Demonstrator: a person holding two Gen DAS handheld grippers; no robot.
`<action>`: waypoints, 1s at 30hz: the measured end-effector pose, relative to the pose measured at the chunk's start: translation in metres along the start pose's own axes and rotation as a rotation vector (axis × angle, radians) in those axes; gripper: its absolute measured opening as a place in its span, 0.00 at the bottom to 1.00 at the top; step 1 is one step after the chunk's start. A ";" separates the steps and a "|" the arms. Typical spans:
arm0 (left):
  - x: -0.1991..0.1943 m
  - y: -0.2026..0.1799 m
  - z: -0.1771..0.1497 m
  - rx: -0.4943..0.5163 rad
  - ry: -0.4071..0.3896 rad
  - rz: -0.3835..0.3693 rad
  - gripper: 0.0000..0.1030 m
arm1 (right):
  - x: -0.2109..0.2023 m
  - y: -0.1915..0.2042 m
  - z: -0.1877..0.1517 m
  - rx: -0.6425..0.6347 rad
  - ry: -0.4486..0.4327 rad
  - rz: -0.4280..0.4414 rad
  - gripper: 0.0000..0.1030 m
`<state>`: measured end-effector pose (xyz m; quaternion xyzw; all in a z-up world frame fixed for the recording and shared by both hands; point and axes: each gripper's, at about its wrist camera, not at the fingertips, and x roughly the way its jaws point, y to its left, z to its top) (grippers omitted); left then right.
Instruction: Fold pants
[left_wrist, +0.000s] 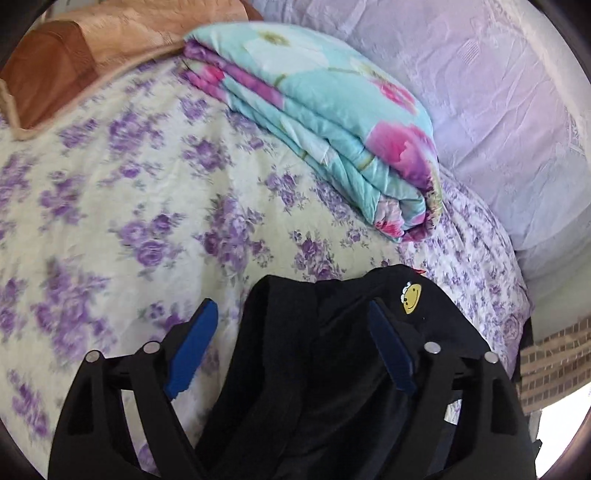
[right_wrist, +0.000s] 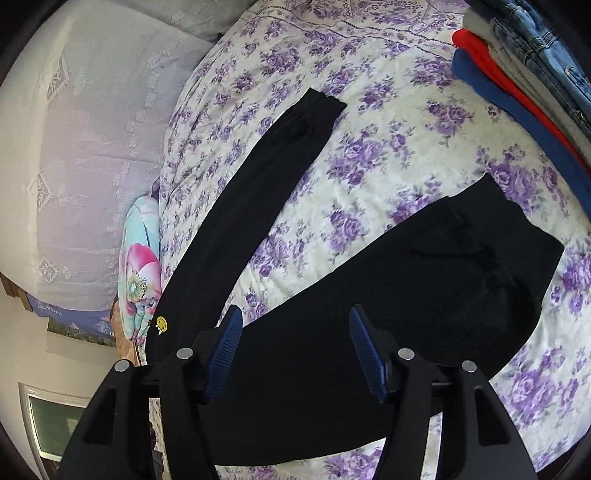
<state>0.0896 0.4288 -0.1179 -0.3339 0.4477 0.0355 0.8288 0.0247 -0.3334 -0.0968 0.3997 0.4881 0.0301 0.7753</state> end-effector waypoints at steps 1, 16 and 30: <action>0.007 0.003 0.002 -0.010 0.028 -0.020 0.70 | 0.001 0.005 -0.002 -0.003 0.003 -0.010 0.60; 0.010 0.024 0.018 -0.201 0.065 -0.181 0.06 | 0.101 0.104 0.046 -0.132 0.156 0.033 0.61; 0.000 0.018 0.008 -0.248 0.057 -0.108 0.62 | 0.229 0.214 0.157 -0.520 0.279 -0.012 0.61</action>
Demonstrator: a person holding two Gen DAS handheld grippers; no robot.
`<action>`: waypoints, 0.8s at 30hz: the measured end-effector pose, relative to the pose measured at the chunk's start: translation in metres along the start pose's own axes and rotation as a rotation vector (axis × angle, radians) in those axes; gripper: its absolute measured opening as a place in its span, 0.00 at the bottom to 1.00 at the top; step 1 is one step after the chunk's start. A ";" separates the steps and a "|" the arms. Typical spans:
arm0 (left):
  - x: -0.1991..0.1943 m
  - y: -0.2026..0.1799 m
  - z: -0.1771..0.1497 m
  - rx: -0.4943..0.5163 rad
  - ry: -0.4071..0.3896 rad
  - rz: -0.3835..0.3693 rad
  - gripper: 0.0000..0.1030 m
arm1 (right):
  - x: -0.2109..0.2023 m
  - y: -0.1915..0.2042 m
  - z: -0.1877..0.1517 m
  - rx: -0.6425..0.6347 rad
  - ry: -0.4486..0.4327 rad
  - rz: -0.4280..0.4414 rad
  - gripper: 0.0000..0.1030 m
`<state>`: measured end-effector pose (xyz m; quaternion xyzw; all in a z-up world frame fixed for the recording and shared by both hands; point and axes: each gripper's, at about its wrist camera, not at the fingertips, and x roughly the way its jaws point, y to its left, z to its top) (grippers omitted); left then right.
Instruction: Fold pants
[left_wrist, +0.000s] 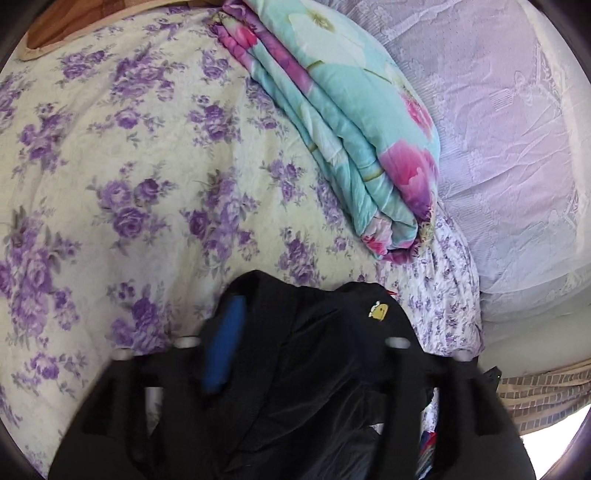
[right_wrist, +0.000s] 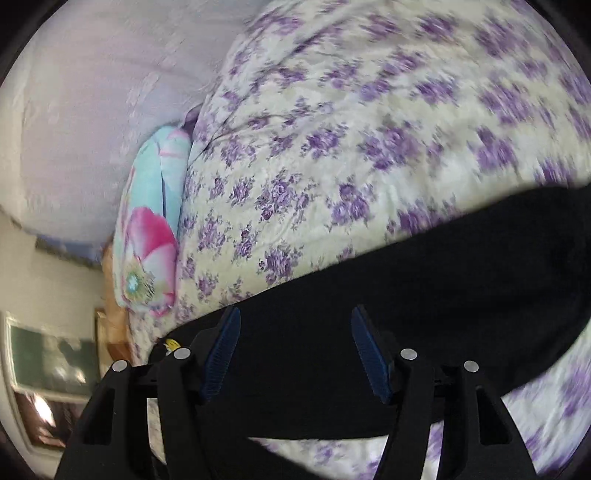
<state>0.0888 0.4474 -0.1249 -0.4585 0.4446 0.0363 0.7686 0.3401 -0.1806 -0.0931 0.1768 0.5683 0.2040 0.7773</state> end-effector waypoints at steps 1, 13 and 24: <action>-0.001 0.001 -0.001 0.000 0.000 0.004 0.62 | 0.008 0.006 0.005 -0.133 0.020 -0.047 0.61; 0.022 -0.007 -0.004 -0.015 0.045 0.089 0.63 | 0.081 0.050 -0.001 -0.840 0.200 -0.123 0.61; 0.034 -0.015 0.012 -0.041 0.106 0.088 0.64 | 0.105 0.069 -0.008 -1.031 0.260 -0.160 0.13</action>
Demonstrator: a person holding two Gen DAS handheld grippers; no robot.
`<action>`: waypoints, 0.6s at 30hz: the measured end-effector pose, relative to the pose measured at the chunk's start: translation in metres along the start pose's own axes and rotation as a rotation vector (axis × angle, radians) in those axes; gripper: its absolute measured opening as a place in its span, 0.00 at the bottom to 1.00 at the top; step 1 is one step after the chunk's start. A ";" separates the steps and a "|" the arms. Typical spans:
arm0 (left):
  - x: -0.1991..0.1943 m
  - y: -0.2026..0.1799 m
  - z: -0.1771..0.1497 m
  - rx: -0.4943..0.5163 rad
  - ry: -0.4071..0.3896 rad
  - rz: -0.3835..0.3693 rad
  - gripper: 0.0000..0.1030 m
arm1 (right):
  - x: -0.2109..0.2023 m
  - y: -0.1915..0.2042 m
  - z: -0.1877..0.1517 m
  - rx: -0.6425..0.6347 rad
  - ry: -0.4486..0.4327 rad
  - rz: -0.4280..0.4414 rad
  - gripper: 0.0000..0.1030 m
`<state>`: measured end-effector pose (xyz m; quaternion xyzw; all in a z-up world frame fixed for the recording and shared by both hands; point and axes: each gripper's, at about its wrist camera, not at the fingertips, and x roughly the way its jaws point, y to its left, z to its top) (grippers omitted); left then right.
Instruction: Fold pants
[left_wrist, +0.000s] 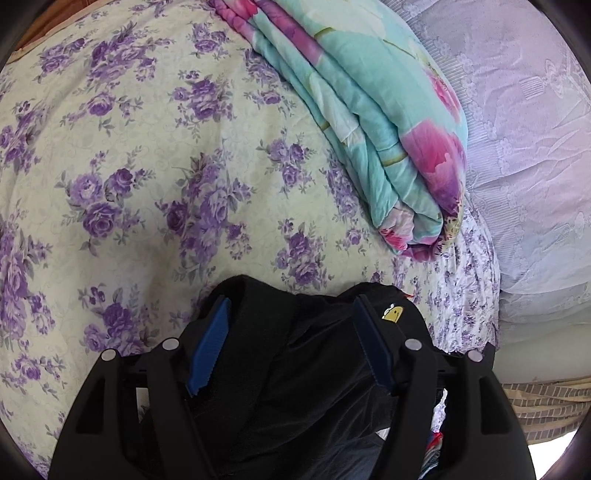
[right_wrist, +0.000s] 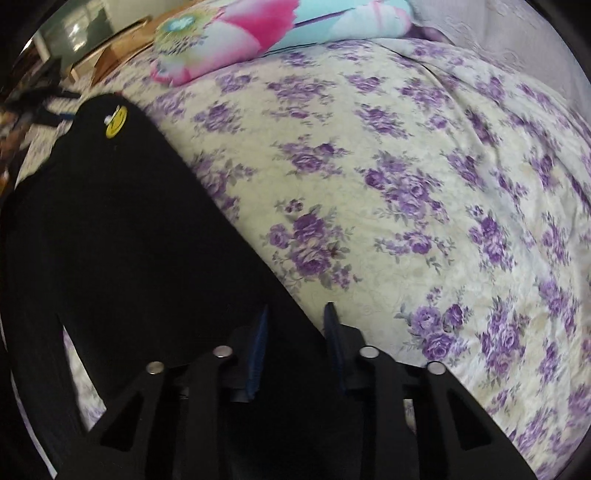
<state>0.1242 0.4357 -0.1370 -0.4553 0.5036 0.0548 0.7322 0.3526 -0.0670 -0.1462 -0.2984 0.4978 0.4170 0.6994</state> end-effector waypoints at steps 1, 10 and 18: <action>0.001 0.000 0.001 -0.003 0.010 0.002 0.64 | -0.001 0.002 0.000 -0.009 0.007 0.001 0.08; -0.004 -0.004 0.000 0.027 0.023 0.021 0.05 | -0.024 0.015 -0.004 -0.011 0.001 -0.017 0.04; -0.033 -0.009 -0.008 0.027 -0.051 -0.042 0.04 | -0.079 0.042 -0.014 -0.011 -0.082 -0.070 0.03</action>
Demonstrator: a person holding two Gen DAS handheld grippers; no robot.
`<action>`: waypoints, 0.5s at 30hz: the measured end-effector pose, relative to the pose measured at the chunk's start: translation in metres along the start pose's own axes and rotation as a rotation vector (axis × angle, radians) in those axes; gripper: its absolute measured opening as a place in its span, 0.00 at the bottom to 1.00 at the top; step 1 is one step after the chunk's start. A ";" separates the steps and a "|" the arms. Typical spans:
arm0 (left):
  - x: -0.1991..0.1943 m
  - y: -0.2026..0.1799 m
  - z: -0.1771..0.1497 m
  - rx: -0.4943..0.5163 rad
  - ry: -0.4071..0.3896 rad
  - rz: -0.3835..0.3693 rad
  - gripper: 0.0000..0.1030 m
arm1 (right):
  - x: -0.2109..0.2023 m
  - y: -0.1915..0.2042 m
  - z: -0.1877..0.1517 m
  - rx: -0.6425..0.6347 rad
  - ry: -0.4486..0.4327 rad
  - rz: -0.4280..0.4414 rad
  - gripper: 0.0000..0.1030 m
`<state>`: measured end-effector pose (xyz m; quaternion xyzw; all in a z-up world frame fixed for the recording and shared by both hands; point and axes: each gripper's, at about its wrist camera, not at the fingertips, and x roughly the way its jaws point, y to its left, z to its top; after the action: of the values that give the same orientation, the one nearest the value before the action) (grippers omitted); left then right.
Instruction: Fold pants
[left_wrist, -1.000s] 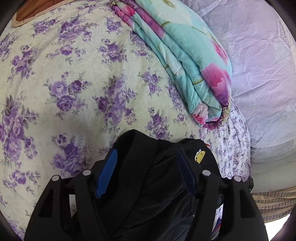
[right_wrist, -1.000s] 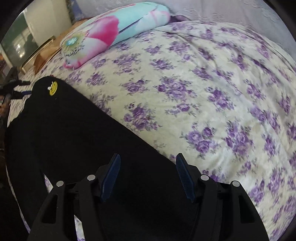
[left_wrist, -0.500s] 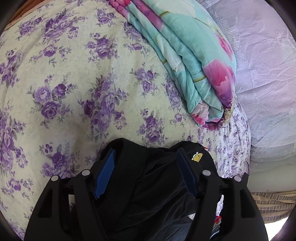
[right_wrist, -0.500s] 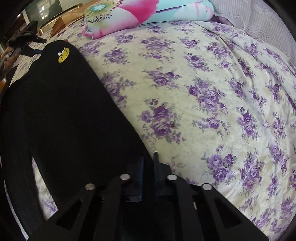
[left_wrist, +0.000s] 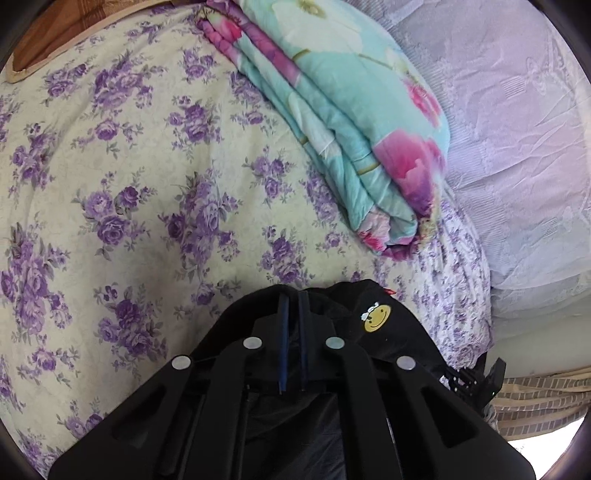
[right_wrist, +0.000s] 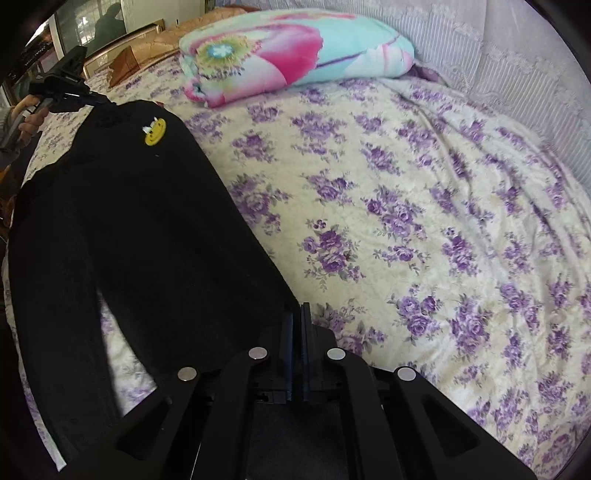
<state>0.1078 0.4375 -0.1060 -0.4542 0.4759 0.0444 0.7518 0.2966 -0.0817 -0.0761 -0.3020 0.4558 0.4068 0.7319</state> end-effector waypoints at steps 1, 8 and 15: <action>-0.007 0.001 -0.002 -0.001 -0.011 -0.014 0.04 | -0.011 0.007 -0.004 -0.002 -0.009 -0.005 0.03; -0.059 0.022 -0.036 -0.023 -0.067 -0.119 0.04 | -0.074 0.071 -0.053 0.024 -0.054 -0.036 0.03; -0.094 0.077 -0.107 -0.077 -0.059 -0.153 0.04 | -0.087 0.163 -0.135 0.118 -0.011 0.019 0.03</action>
<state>-0.0544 0.4392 -0.0984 -0.5162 0.4156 0.0185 0.7487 0.0763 -0.1397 -0.0628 -0.2517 0.4777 0.3879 0.7470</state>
